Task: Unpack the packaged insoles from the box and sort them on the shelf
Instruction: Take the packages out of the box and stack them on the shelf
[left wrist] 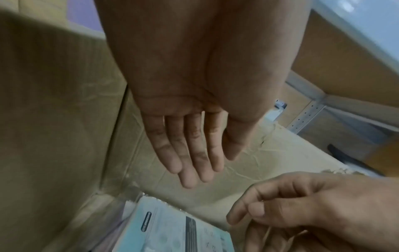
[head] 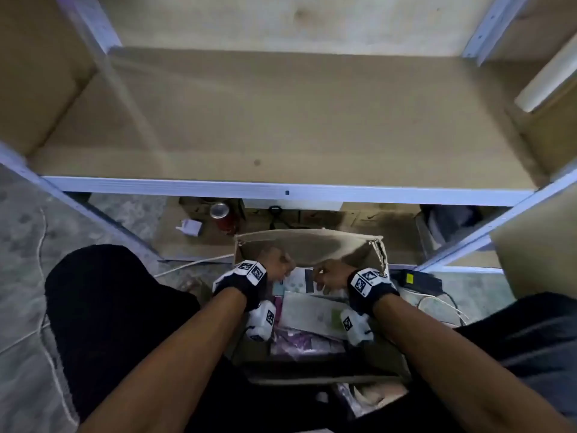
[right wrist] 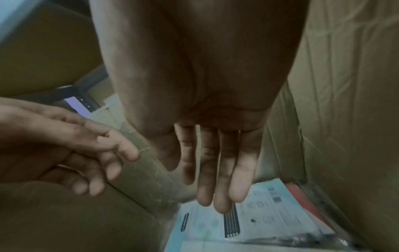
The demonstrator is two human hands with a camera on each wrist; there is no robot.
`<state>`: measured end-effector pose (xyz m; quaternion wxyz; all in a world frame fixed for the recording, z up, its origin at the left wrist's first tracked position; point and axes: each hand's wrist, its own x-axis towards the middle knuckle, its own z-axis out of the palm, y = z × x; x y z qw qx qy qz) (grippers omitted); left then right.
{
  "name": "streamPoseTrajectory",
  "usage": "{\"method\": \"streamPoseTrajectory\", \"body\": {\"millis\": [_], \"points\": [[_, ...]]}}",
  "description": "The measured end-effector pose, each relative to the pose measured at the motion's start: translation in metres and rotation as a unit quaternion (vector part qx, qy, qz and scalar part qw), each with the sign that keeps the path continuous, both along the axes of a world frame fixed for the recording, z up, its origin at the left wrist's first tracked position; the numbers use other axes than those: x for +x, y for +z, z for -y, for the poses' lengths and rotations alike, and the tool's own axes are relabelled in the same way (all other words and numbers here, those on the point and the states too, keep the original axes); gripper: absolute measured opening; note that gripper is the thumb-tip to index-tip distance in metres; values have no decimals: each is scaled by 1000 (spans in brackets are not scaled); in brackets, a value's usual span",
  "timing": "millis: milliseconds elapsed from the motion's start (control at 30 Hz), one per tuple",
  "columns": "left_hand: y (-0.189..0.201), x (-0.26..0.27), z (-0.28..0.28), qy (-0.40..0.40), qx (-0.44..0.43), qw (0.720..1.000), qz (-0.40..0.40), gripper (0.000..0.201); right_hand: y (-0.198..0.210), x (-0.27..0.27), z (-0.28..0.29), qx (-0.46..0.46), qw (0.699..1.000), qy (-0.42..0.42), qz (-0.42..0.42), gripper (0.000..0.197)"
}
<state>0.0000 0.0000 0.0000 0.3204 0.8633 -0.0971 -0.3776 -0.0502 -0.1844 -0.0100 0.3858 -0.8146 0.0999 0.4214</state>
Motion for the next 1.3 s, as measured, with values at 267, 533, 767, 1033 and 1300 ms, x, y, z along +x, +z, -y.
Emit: {"method": "streamPoseTrajectory", "body": {"millis": [267,533,767,1033,1300], "points": [[-40,-1,3,51,1,995,-88,23,-48,-3,1,-145,982,115,30,32],[-53,0,7,86,-2,995,-58,13,-97,-28,-4,-214,959,186,27,57],[-62,-7,14,66,-2,995,-78,19,-110,-38,-3,-256,949,172,59,37],[-71,-9,16,31,11,997,-63,19,-117,-54,10,-222,965,136,13,49],[-84,-9,14,32,0,997,-65,13,-120,-57,1,-191,962,192,-5,35]]}}
